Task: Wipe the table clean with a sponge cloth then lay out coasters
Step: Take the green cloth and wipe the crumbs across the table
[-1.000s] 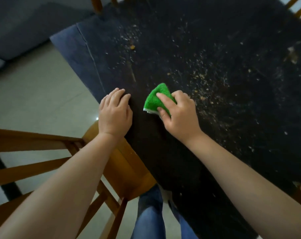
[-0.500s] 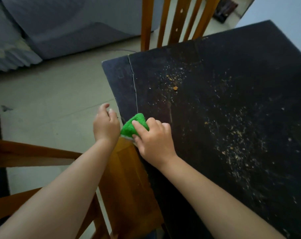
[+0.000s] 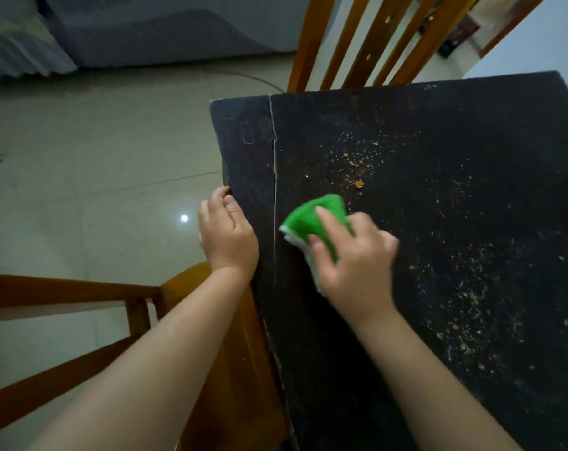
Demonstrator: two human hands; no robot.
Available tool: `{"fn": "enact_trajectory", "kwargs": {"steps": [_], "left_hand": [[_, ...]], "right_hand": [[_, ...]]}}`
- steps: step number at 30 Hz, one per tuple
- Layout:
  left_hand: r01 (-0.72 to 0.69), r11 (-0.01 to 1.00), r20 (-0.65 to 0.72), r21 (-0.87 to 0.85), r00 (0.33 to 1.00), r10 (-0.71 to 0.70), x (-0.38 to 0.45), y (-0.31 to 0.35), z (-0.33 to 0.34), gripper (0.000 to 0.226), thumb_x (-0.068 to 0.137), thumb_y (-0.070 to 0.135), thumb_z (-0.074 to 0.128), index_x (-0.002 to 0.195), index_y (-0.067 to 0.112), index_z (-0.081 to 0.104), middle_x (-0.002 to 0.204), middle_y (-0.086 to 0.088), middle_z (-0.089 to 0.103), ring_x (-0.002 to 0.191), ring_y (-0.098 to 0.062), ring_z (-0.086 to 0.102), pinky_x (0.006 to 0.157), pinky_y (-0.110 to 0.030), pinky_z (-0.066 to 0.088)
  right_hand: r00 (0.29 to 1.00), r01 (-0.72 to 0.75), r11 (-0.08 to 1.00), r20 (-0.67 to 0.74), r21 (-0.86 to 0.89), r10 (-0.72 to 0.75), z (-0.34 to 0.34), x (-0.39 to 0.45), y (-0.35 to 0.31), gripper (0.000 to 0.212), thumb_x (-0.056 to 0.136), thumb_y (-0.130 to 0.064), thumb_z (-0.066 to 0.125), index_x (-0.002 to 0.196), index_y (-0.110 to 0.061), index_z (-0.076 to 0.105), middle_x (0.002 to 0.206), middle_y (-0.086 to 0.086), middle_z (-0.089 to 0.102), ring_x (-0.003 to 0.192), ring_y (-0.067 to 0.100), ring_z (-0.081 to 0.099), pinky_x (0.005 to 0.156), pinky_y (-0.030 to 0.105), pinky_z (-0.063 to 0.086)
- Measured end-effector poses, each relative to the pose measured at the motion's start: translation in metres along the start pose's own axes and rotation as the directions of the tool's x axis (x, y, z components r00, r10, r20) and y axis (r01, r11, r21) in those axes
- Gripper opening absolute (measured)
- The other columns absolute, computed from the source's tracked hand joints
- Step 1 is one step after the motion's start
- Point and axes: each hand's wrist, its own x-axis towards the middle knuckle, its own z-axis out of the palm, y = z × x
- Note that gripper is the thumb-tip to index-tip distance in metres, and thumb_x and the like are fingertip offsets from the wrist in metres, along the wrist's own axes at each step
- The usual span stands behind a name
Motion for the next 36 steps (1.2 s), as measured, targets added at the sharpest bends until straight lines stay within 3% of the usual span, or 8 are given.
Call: {"fn": "enact_trajectory", "kwargs": {"steps": [3, 7, 15, 19, 22, 27, 32, 36], "left_hand": [[0.027, 1.000, -0.041, 0.015, 0.999, -0.026, 0.000, 0.001, -0.002, 0.048, 0.091, 0.028, 0.022, 0.122, 0.003, 0.049, 0.121, -0.017, 0.048, 0.112, -0.029, 0.045, 0.100, -0.038, 0.032], [0.075, 0.997, -0.073, -0.015, 0.994, -0.076, 0.010, 0.000, -0.004, 0.034, 0.098, 0.014, 0.028, 0.121, 0.004, 0.050, 0.123, -0.014, 0.049, 0.113, -0.025, 0.045, 0.089, -0.024, 0.031], [-0.035, 0.999, -0.025, -0.021, 0.999, 0.035, 0.058, 0.025, 0.003, 0.033, 0.097, 0.018, 0.031, 0.124, 0.004, 0.045, 0.126, -0.013, 0.042, 0.115, -0.024, 0.042, 0.097, -0.030, 0.032], [-0.077, 0.996, 0.009, -0.041, 0.997, 0.077, 0.065, 0.016, 0.006, 0.026, 0.095, 0.011, 0.033, 0.117, 0.000, 0.040, 0.104, -0.007, 0.037, 0.094, -0.015, 0.037, 0.077, -0.016, 0.029], [-0.086, 0.995, 0.002, -0.055, 0.996, 0.086, 0.065, 0.013, 0.009, 0.024, 0.095, 0.008, 0.030, 0.115, -0.001, 0.039, 0.101, -0.005, 0.036, 0.091, -0.013, 0.035, 0.061, -0.015, 0.028], [-0.098, 0.992, -0.064, -0.081, 0.994, 0.093, 0.067, 0.010, 0.011, 0.018, 0.095, 0.006, 0.030, 0.107, 0.001, 0.042, 0.096, -0.009, 0.039, 0.089, -0.017, 0.038, 0.069, -0.019, 0.026], [-0.074, 0.997, -0.044, 0.002, 0.996, 0.074, 0.067, 0.014, 0.008, 0.026, 0.096, 0.010, 0.030, 0.113, -0.005, 0.042, 0.101, -0.014, 0.044, 0.093, -0.026, 0.043, 0.072, -0.023, 0.028], [-0.073, 0.971, -0.039, 0.229, 0.996, 0.084, 0.059, 0.023, 0.004, 0.029, 0.096, 0.014, 0.032, 0.120, -0.001, 0.041, 0.125, -0.018, 0.041, 0.112, -0.030, 0.040, 0.083, -0.025, 0.029]], "right_hand": [[0.998, 0.050, 0.998, 0.041, 0.030, -0.051, 0.024, 0.024, -0.031, 0.039, 0.074, -0.034, 0.042, 0.097, -0.018, 0.070, 0.071, 0.009, 0.059, 0.060, 0.026, 0.059, 0.062, 0.033, 0.043], [1.000, -0.009, 1.000, 0.013, -0.001, 0.009, 0.041, 0.037, -0.029, 0.039, 0.073, -0.035, 0.042, 0.093, -0.021, 0.071, 0.068, 0.007, 0.058, 0.056, 0.024, 0.058, 0.059, 0.032, 0.043], [0.900, -0.434, 0.901, -0.052, 0.001, 0.433, 0.000, -0.010, 0.053, 0.046, 0.078, -0.032, 0.040, 0.103, -0.003, 0.067, 0.069, 0.018, 0.056, 0.054, 0.034, 0.054, 0.068, 0.048, 0.045], [0.973, -0.214, 0.975, -0.078, 0.059, 0.218, 0.001, 0.004, 0.029, 0.041, 0.078, -0.028, 0.046, 0.101, -0.004, 0.067, 0.071, 0.016, 0.058, 0.057, 0.030, 0.057, 0.068, 0.034, 0.034], [0.998, -0.011, 0.988, -0.053, 0.153, 0.019, 0.019, 0.048, -0.002, 0.040, 0.077, -0.029, 0.046, 0.101, -0.005, 0.068, 0.071, 0.017, 0.058, 0.059, 0.032, 0.058, 0.060, 0.031, 0.042], [0.994, 0.104, 0.985, 0.027, 0.134, -0.109, 0.054, 0.105, -0.037, 0.034, 0.076, -0.026, 0.054, 0.098, -0.005, 0.069, 0.075, 0.021, 0.060, 0.062, 0.036, 0.059, 0.054, 0.035, 0.048], [0.992, 0.031, 0.998, 0.123, 0.059, -0.038, 0.058, 0.117, -0.022, 0.038, 0.089, -0.027, 0.049, 0.123, -0.010, 0.054, 0.106, 0.021, 0.055, 0.093, 0.036, 0.053, 0.077, 0.040, 0.041], [0.983, -0.181, 0.983, -0.036, 0.004, 0.181, 0.047, 0.089, 0.017, 0.038, 0.079, -0.028, 0.046, 0.100, -0.004, 0.067, 0.077, 0.022, 0.059, 0.062, 0.035, 0.058, 0.056, 0.034, 0.047]]}}
